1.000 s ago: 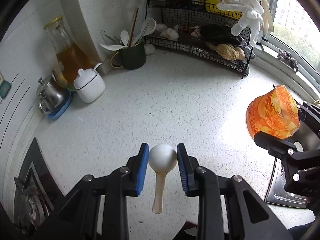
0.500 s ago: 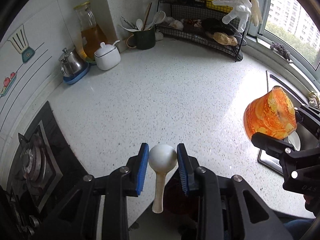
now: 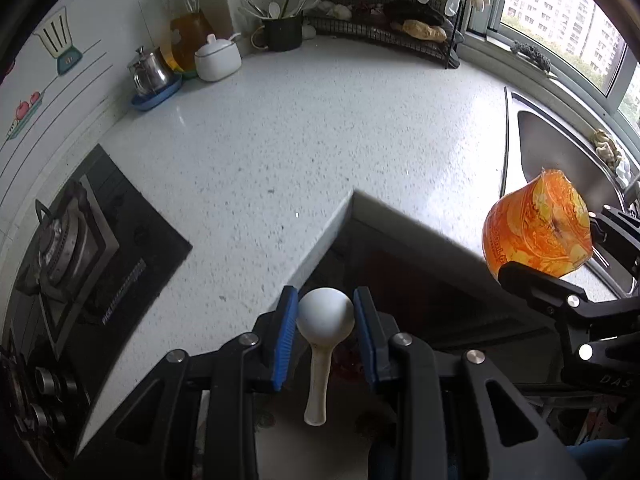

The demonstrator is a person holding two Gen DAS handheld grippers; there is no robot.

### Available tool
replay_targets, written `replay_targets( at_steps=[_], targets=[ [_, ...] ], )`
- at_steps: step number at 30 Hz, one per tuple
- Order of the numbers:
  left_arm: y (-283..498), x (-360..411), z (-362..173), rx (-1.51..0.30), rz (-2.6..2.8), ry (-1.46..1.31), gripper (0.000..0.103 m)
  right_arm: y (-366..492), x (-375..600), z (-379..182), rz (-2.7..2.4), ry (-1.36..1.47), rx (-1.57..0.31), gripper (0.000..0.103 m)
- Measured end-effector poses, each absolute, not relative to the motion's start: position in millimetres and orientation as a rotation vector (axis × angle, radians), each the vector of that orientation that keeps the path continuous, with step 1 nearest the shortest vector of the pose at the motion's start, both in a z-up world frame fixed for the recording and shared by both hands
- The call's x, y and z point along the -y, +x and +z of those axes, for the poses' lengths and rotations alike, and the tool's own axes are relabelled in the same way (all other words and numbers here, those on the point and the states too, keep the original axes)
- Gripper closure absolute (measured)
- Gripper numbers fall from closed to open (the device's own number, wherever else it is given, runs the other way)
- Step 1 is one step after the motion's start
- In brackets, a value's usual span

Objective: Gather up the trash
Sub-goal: 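Carry the white scoop and orange cup down over the red bin with both grippers, then open the left gripper to drop the scoop while the right gripper drops the cup into the bin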

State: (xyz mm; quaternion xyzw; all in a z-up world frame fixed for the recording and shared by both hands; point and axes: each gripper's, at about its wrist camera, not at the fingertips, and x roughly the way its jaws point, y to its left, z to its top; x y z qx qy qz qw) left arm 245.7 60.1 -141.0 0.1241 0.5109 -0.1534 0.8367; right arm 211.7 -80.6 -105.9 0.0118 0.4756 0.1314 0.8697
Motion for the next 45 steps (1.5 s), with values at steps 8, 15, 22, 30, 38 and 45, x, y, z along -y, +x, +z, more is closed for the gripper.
replay_targets(
  at_steps=[8, 15, 22, 30, 38, 45],
  targets=[
    [207.6, -76.5, -194.1, -1.195, -0.300, 0.226, 0.076, 175.9, 66.8, -149.2, 0.293, 0.047, -1.088, 0.038],
    [194.0, -74.1, -253.7, -1.252, -0.295, 0.217, 0.076, 160.8, 57.8, -200.9, 0.316, 0.023, -1.135, 0.038],
    [206.3, -63.1, -344.3, -1.288, -0.311, 0.213, 0.076, 155.2, 61.1, -284.5, 0.304, 0.004, -1.161, 0.038],
    [223.3, -41.1, -428.0, -1.306, -0.347, 0.215, 0.076, 165.8, 77.3, -373.0, 0.257, 0.003, -1.182, 0.038],
    [229.8, -27.8, -465.1, -1.333, -0.355, 0.246, 0.072, 169.4, 75.2, -403.9, 0.249, -0.036, -1.171, 0.038],
    [227.2, -30.0, -462.8, -1.342, -0.352, 0.247, 0.065, 159.2, 82.5, -400.2, 0.259, -0.022, -1.177, 0.038]
  ],
)
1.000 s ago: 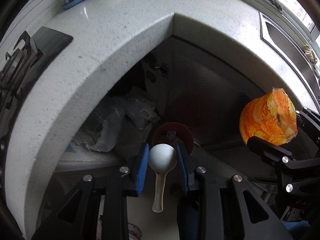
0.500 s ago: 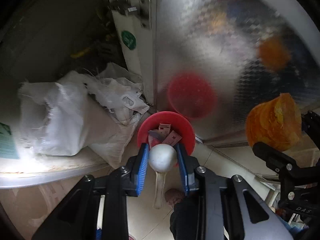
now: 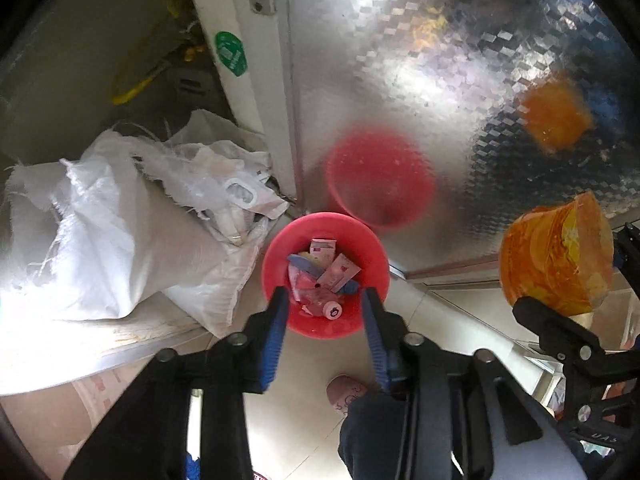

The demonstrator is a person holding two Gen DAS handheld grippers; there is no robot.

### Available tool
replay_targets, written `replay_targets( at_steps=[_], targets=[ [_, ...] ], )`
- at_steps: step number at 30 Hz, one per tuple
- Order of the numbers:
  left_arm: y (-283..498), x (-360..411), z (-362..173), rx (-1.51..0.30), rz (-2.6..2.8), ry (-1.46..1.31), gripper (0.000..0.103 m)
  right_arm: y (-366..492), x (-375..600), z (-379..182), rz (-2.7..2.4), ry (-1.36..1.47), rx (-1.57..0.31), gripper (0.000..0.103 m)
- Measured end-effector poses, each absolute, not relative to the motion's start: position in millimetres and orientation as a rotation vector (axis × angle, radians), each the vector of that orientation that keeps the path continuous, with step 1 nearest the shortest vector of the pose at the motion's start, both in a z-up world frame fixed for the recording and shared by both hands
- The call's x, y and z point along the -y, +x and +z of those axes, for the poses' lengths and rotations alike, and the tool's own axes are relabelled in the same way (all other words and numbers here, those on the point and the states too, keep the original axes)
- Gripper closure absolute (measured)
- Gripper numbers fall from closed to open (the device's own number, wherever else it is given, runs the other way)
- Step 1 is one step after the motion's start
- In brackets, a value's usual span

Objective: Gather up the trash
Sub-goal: 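Open the left gripper to drop the scoop while the right gripper drops the cup into the bin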

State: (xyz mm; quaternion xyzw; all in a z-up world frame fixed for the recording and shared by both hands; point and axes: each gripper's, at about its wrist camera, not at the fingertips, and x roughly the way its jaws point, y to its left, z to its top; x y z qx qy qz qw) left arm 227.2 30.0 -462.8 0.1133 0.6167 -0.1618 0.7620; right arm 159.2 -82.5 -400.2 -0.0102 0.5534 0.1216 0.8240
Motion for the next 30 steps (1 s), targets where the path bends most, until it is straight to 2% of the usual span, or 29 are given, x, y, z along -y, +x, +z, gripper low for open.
replay_targets(
  at_steps=[8, 11, 13, 16, 20, 28, 29, 30],
  targets=[
    [209.8, -56.9, -441.1, -1.339, -0.285, 0.212, 0.061, 161.3, 76.9, -388.3, 0.324, -0.022, -1.194, 0.038],
    [205.0, -70.9, -438.4, -1.327, -0.256, 0.200, 0.047, 165.2, 67.2, -388.0, 0.370, -0.035, -1.194, 0.038],
    [201.7, -81.1, -439.1, -1.323, -0.238, 0.191, 0.033, 168.7, 58.5, -391.6, 0.397, -0.052, -1.197, 0.038],
    [199.5, -94.8, -444.5, -1.329, -0.199, 0.178, 0.022, 172.6, 45.2, -397.4, 0.438, -0.089, -1.189, 0.038],
    [195.7, -108.2, -452.3, -1.328, -0.177, 0.160, 0.021, 174.7, 28.8, -405.9, 0.473, -0.171, -1.145, 0.038],
    [189.0, -122.9, -462.1, -1.331, -0.148, 0.176, 0.021, 186.8, 13.4, -425.7, 0.504, -0.201, -1.180, 0.037],
    [188.7, -123.5, -461.7, -1.327, -0.143, 0.179, 0.021, 187.1, 12.3, -428.1, 0.506, -0.210, -1.191, 0.034],
    [188.3, -124.5, -460.9, -1.326, -0.143, 0.177, 0.021, 187.1, 10.9, -430.7, 0.501, -0.221, -1.196, 0.025]
  ],
)
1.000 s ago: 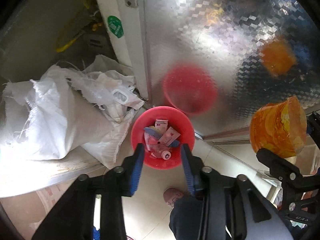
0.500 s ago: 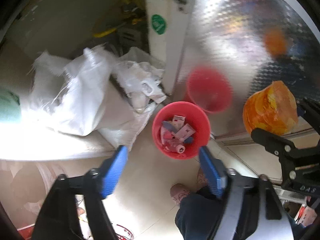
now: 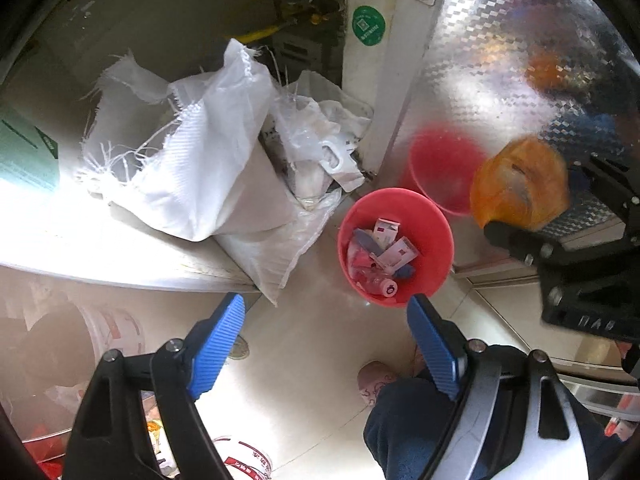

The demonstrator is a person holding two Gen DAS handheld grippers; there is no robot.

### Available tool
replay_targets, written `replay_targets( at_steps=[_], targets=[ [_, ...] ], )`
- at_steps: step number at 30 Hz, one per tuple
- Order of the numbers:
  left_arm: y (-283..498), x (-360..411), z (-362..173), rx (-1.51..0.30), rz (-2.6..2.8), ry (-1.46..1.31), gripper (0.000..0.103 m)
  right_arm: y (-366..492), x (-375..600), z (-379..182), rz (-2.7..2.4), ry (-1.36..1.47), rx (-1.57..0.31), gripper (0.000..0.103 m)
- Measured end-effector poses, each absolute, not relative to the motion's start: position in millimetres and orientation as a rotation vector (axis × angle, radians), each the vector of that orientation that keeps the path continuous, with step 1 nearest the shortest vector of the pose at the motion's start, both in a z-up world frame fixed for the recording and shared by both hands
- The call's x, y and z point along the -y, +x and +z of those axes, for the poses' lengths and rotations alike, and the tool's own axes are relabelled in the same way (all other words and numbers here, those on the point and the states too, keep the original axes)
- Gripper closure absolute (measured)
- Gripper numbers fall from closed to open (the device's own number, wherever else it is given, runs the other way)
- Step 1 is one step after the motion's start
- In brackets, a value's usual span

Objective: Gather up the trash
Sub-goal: 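Open the left gripper to drop the scoop while the right gripper drops the cup into the bin, then raise both tools back up over the counter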

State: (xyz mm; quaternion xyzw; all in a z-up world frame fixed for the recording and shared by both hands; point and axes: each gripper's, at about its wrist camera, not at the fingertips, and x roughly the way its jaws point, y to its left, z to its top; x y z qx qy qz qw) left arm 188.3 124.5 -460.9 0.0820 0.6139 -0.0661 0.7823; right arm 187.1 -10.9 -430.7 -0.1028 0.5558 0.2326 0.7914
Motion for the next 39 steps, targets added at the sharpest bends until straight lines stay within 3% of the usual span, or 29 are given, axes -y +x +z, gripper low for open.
replay_targets(
  at_steps=[5, 12, 26, 30, 39],
  targets=[
    [185.1, -129.2, -450.1, -1.330, -0.125, 0.158, 0.021, 183.0, 8.0, -425.2, 0.483, -0.242, -1.177, 0.012],
    [172.5, -133.6, -389.4, -1.297, -0.123, 0.144, 0.021, 172.8, 11.4, -378.1, 0.465, -0.220, -1.175, 0.006],
    [147.2, -118.0, -194.5, -1.115, -0.173, 0.161, 0.012, 139.3, 44.1, -193.8, 0.360, -0.143, -1.066, 0.002],
    [141.6, -111.7, -150.7, -1.062, -0.197, 0.151, 0.000, 130.5, 53.2, -149.5, 0.321, -0.134, -1.025, 0.001],
    [122.6, -99.3, -85.9, -0.941, -0.212, 0.130, 0.000, 111.2, 74.7, -83.5, 0.276, -0.130, -0.904, 0.001]
  ],
)
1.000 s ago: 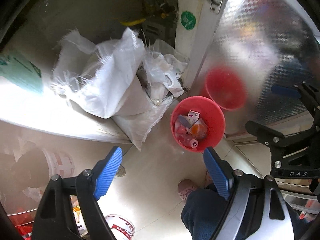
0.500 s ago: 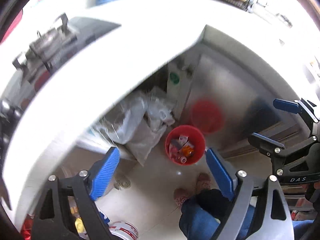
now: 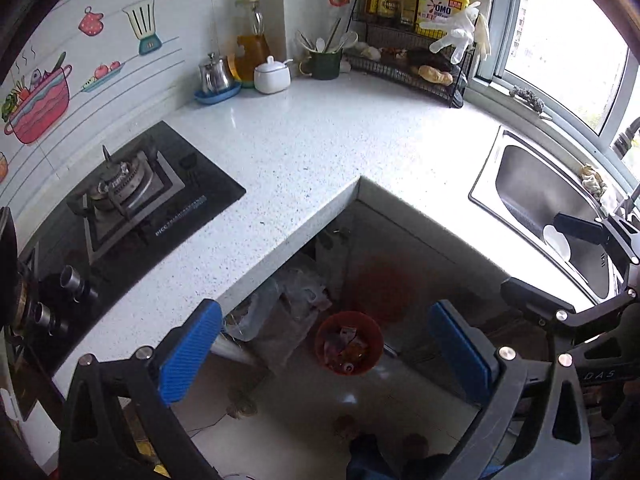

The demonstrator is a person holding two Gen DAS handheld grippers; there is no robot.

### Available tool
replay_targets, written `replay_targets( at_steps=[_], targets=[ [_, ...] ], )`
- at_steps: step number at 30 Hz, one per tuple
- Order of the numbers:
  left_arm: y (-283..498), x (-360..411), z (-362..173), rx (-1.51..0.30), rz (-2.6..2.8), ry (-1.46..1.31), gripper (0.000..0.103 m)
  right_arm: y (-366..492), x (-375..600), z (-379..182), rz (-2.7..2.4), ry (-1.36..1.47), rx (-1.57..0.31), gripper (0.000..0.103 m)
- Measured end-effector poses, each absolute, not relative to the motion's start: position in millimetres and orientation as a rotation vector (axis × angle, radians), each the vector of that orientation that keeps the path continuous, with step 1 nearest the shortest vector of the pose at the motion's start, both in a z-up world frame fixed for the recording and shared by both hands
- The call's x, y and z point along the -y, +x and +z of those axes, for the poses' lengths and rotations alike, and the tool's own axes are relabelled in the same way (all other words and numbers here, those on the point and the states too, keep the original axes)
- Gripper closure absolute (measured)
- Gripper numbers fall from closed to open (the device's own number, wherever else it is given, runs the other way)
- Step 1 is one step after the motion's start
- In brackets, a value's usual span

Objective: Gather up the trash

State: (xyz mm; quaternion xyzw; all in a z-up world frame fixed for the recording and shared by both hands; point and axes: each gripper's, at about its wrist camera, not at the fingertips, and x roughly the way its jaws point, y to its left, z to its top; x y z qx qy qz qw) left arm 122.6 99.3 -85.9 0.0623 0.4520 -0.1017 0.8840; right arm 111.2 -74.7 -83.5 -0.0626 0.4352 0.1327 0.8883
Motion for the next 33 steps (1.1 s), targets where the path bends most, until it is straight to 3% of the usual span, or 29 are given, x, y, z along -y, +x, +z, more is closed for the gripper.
replay_targets(
  at_steps=[8, 33],
  targets=[
    [82.6, -71.3, -45.2, -0.858, -0.207, 0.134, 0.000, 82.0, 99.3, -47.1, 0.292, -0.134, -0.818, 0.001],
    [-100.7, 18.7, -7.1, -0.754, -0.097, 0.095, 0.000, -59.2, 173.0, -4.2, 0.354, -0.129, -0.677, 0.001]
  ],
)
